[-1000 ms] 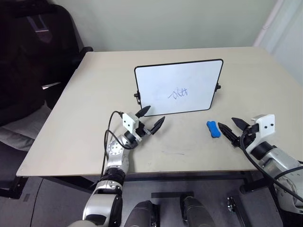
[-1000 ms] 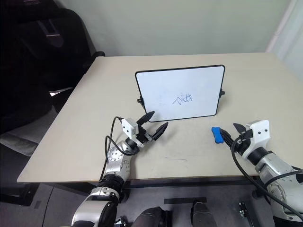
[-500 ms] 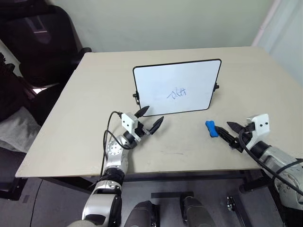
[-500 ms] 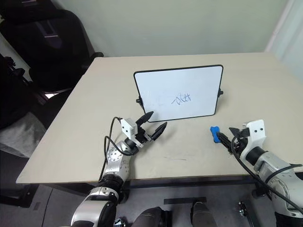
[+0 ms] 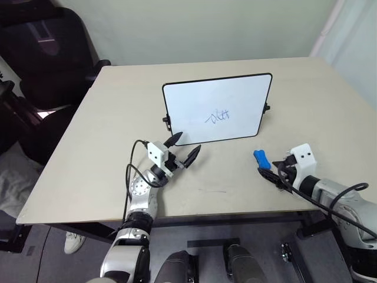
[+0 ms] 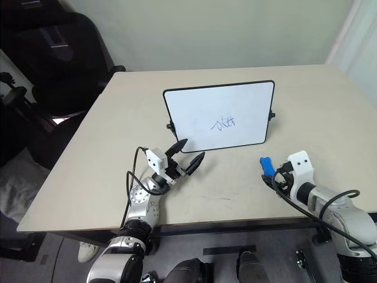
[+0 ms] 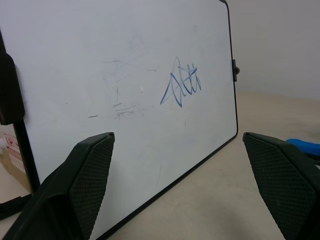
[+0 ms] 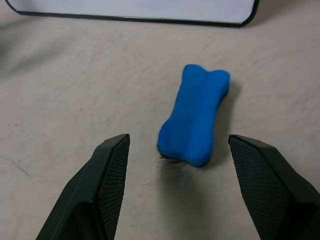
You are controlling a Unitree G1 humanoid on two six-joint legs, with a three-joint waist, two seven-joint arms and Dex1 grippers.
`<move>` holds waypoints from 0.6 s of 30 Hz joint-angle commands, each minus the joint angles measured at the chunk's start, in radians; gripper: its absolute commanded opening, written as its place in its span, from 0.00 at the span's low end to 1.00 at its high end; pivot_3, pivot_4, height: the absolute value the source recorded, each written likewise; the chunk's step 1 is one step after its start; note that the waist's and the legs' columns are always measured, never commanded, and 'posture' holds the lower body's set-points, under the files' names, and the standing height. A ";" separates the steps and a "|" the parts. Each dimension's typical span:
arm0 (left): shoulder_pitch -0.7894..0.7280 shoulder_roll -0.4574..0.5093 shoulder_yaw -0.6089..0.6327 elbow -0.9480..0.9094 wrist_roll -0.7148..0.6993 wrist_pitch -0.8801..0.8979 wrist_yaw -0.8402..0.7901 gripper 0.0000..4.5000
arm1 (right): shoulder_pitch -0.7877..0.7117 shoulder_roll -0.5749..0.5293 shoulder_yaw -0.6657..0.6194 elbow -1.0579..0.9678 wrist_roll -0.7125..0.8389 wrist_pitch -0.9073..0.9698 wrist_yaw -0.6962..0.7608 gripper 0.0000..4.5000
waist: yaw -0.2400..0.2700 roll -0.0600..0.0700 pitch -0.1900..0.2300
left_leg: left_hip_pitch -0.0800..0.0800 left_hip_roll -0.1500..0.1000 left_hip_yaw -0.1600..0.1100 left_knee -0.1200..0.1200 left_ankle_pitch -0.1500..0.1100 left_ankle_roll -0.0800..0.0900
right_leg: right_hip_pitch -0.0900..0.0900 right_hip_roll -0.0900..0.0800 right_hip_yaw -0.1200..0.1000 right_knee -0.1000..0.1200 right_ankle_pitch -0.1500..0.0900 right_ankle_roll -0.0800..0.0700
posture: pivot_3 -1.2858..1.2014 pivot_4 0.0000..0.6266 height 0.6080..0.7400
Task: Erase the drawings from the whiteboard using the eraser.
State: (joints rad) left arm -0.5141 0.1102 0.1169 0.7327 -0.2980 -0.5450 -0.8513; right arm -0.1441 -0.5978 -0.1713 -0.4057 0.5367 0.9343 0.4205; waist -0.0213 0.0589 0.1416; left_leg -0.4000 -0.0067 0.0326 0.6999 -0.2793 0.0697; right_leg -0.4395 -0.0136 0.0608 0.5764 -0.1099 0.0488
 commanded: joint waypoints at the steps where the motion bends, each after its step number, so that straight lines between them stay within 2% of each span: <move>1: 0.038 0.005 0.009 -0.010 -0.016 -0.004 -0.007 1.00 | -0.032 0.013 0.018 -0.026 0.005 0.027 -0.014 0.74 | -0.001 0.000 0.000 | 0.000 0.000 0.000 0.000 0.000 0.000 | 0.000 0.000 0.000 0.000 0.000 0.000 | 0.52 0.24 0.90; 10: 0.041 0.007 0.006 -0.022 -0.008 -0.003 0.009 1.00 | -0.061 0.004 0.050 0.032 -0.065 0.024 -0.024 0.74 | -0.002 0.000 0.000 | 0.000 0.000 0.000 0.000 -0.001 0.000 | 0.000 0.000 0.000 0.000 -0.001 -0.001 | 0.52 0.24 0.90; 18: 0.018 0.010 0.007 0.009 -0.002 -0.011 0.012 1.00 | -0.116 0.045 0.043 0.087 -0.101 0.055 -0.083 0.74 | -0.003 0.000 0.000 | 0.000 0.001 0.000 0.000 -0.001 0.000 | 0.000 0.000 0.000 0.001 0.000 -0.001 | 0.52 0.24 0.90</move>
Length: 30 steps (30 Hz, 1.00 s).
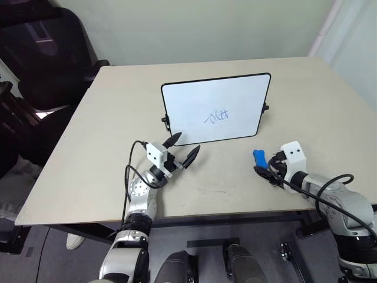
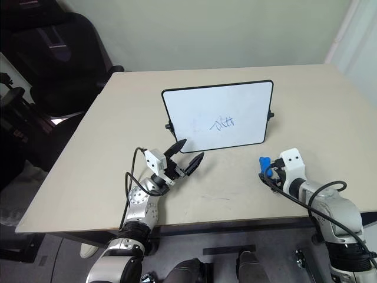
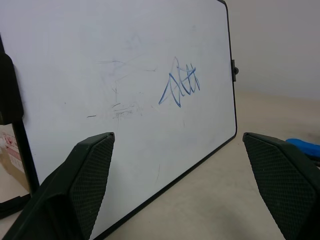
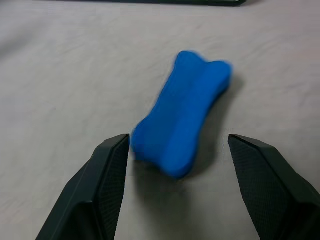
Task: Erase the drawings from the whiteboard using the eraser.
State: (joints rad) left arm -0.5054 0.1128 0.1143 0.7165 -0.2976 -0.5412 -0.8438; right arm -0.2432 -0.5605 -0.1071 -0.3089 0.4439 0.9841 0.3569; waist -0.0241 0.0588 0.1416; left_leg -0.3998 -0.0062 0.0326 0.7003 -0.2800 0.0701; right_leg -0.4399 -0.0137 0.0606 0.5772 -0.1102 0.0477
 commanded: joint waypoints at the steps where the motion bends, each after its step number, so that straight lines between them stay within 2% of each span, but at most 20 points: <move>1: 0.007 0.008 0.009 0.027 -0.001 -0.015 0.005 1.00 | -0.023 0.013 -0.022 -0.009 -0.011 0.004 -0.024 0.74 | 0.000 0.000 0.000 | 0.000 0.000 0.000 0.000 0.000 0.000 | 0.000 0.000 0.000 0.000 0.000 0.000 | 0.52 0.24 0.90; 10: -0.003 0.009 0.007 0.045 0.008 -0.026 0.008 1.00 | -0.060 0.017 0.000 -0.003 -0.025 0.067 -0.041 0.74 | 0.000 0.000 0.000 | 0.000 0.000 0.000 0.000 0.001 0.000 | 0.000 0.000 0.000 0.000 0.001 -0.001 | 0.52 0.24 0.90; 12: -0.005 0.008 0.007 0.049 0.009 -0.030 0.008 1.00 | -0.074 -0.008 0.007 -0.008 -0.014 0.155 -0.036 0.74 | 0.000 0.000 0.000 | 0.000 0.000 0.000 0.000 0.002 0.000 | 0.000 0.000 0.000 0.001 0.001 -0.001 | 0.52 0.24 0.90; 17: -0.014 -0.001 0.008 0.065 0.010 -0.032 0.007 1.00 | -0.080 -0.105 0.009 -0.028 -0.025 0.227 -0.004 0.74 | 0.006 -0.001 0.000 | 0.000 0.000 0.000 0.000 0.002 0.000 | 0.000 0.000 0.000 0.001 0.000 0.000 | 0.52 0.24 0.90; 25: -0.013 -0.011 0.009 0.072 0.006 -0.036 0.007 1.00 | -0.157 -0.128 -0.015 -0.064 0.007 0.266 0.021 0.74 | 0.007 0.000 0.000 | 0.000 0.000 0.000 0.000 0.002 0.000 | 0.000 0.000 0.000 0.001 0.001 -0.001 | 0.52 0.24 0.90; 30: -0.012 -0.011 0.009 0.072 0.007 -0.039 0.009 1.00 | -0.169 -0.151 0.021 -0.113 0.010 0.208 0.073 0.74 | 0.008 0.000 0.000 | 0.000 0.000 0.000 0.000 0.002 0.000 | 0.000 0.000 0.000 0.001 0.000 -0.001 | 0.52 0.24 0.90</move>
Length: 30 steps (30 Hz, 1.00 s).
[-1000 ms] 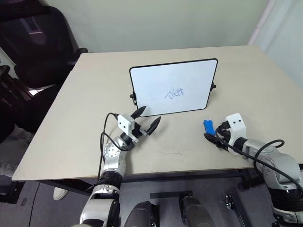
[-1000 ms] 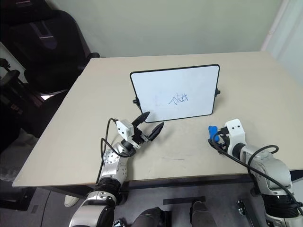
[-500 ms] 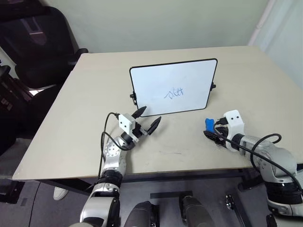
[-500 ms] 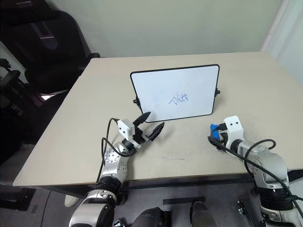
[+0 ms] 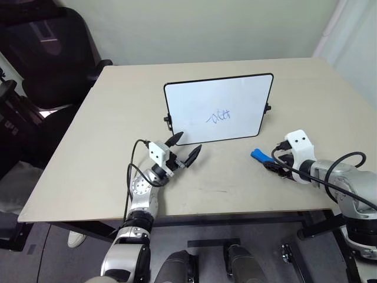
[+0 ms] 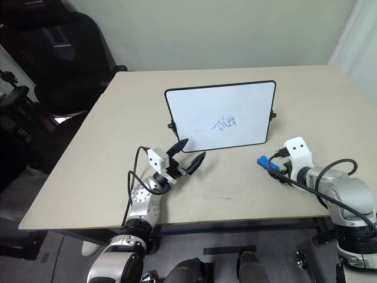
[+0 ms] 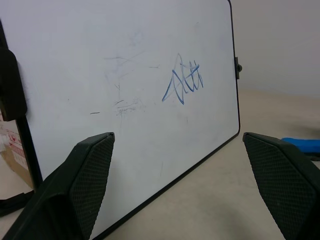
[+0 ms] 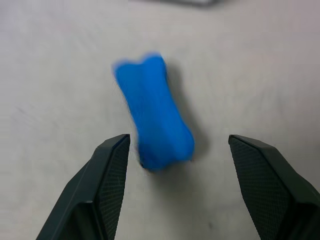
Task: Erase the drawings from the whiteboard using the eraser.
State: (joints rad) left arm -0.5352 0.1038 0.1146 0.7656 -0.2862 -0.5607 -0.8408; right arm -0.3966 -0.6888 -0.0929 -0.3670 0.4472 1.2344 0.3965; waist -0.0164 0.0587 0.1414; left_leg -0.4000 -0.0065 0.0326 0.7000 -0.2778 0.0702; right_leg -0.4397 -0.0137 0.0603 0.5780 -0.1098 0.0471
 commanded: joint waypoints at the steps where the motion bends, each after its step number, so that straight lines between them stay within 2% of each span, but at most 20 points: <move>1: 0.020 -0.001 0.010 0.021 -0.005 -0.020 0.006 1.00 | -0.017 -0.028 0.014 -0.057 0.009 -0.046 0.047 0.74 | 0.001 0.000 0.000 | 0.000 0.000 0.000 0.000 0.000 0.000 | 0.000 0.000 0.000 0.000 0.000 0.000 | 0.52 0.24 0.90; 7: 0.025 0.004 0.013 0.016 -0.008 -0.020 0.003 1.00 | -0.016 -0.020 0.041 -0.009 -0.008 -0.100 0.074 0.74 | 0.000 0.000 0.000 | 0.000 0.000 0.000 0.000 0.000 0.000 | 0.000 0.000 0.000 0.000 0.000 0.000 | 0.52 0.24 0.90; 19: 0.021 0.012 0.019 0.015 -0.014 -0.018 0.001 1.00 | -0.048 -0.004 0.131 0.214 -0.091 -0.308 0.142 0.74 | -0.001 0.000 0.000 | 0.000 0.000 0.000 0.000 0.000 0.000 | 0.000 0.000 0.000 0.000 0.000 0.000 | 0.52 0.24 0.90; 27: 0.030 0.019 0.019 -0.003 -0.012 -0.019 0.005 1.00 | -0.070 -0.005 0.167 0.283 -0.121 -0.345 0.191 0.74 | -0.002 0.000 0.000 | 0.000 0.000 0.000 0.000 0.000 0.000 | 0.000 0.000 0.000 0.000 0.001 -0.001 | 0.52 0.24 0.90; 30: 0.038 0.022 0.019 -0.014 -0.013 -0.016 0.007 1.00 | -0.062 -0.017 0.168 0.272 -0.127 -0.340 0.210 0.60 | -0.003 0.000 0.000 | 0.000 0.000 0.000 0.000 0.000 0.000 | 0.000 0.000 0.000 0.000 0.001 -0.001 | 0.52 0.24 0.90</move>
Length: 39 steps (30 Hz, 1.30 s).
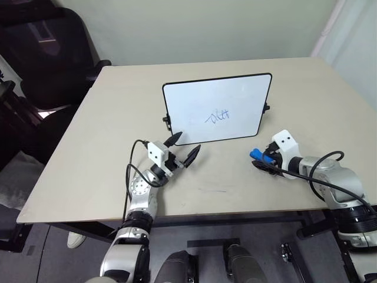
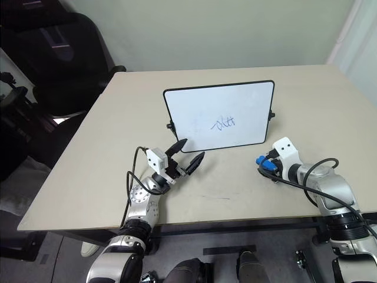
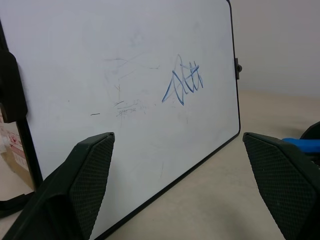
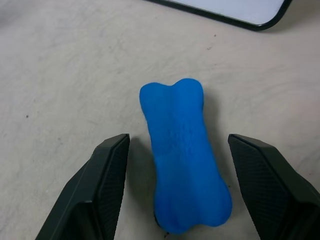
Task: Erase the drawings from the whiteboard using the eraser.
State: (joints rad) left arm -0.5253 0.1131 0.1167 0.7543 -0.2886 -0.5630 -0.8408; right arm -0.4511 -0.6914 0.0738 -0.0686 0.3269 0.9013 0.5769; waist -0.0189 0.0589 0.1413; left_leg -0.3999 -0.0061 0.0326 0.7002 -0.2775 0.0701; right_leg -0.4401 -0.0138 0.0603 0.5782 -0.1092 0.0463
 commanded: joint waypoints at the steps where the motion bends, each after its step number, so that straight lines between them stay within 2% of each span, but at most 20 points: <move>1: 0.030 0.014 0.017 -0.005 -0.011 -0.012 0.007 1.00 | -0.006 -0.015 -0.002 -0.029 -0.006 -0.002 0.031 0.53 | -0.001 0.000 0.000 | 0.000 0.000 0.000 0.000 0.000 0.000 | 0.000 0.000 0.000 0.000 0.000 0.000 | 0.52 0.24 0.90; 3: 0.032 0.015 0.018 -0.009 -0.013 -0.011 0.007 1.00 | -0.003 -0.021 -0.004 -0.034 -0.007 0.007 0.038 0.38 | -0.003 0.000 0.000 | 0.000 0.000 0.000 0.000 0.000 0.000 | 0.000 0.000 0.000 0.000 0.000 0.000 | 0.52 0.24 0.90; 10: 0.025 0.015 0.017 0.003 -0.013 -0.010 0.007 1.00 | 0.011 -0.023 -0.010 -0.066 -0.009 0.028 0.040 0.38 | -0.004 0.000 0.000 | 0.000 0.000 0.000 0.000 0.000 0.000 | 0.000 0.000 0.000 0.000 0.000 0.000 | 0.52 0.24 0.90; 15: 0.014 0.016 0.016 0.017 -0.011 -0.012 0.005 1.00 | 0.016 0.003 -0.038 -0.108 0.007 0.040 0.018 0.16 | -0.004 0.000 0.000 | 0.000 0.000 0.000 0.000 0.000 0.000 | 0.000 0.000 0.000 0.000 0.000 0.000 | 0.52 0.24 0.90; 25: -0.001 0.018 0.014 0.039 -0.005 -0.018 0.005 1.00 | 0.031 0.112 -0.078 -0.203 0.031 0.054 -0.029 0.16 | -0.005 0.000 0.000 | 0.000 0.000 0.000 0.000 0.001 0.000 | 0.000 0.000 0.000 0.000 0.001 -0.001 | 0.52 0.24 0.90; 33: -0.023 0.023 0.016 0.067 -0.006 -0.019 0.001 1.00 | -0.129 0.316 -0.072 -0.176 -0.001 -0.030 -0.156 0.16 | -0.008 -0.002 0.001 | 0.000 0.000 0.000 0.000 0.003 0.001 | -0.002 0.001 0.000 0.001 0.004 -0.005 | 0.52 0.24 0.90; 39: -0.032 0.024 0.016 0.075 -0.006 -0.025 -0.002 1.00 | -0.291 0.419 -0.042 0.047 -0.125 -0.203 -0.276 0.16 | -0.007 -0.002 0.001 | -0.001 0.001 0.000 0.000 0.003 0.001 | -0.004 0.001 0.000 0.001 0.005 -0.006 | 0.52 0.24 0.90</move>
State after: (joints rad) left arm -0.5630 0.1305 0.1169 0.8205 -0.2900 -0.5670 -0.8438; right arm -0.7071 -0.2790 0.0253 -0.0376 0.2381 0.7655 0.3373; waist -0.0260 0.0571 0.1424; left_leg -0.4011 -0.0052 0.0326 0.7003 -0.2748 0.0707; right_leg -0.4450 -0.0130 0.0600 0.5802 -0.1043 0.0402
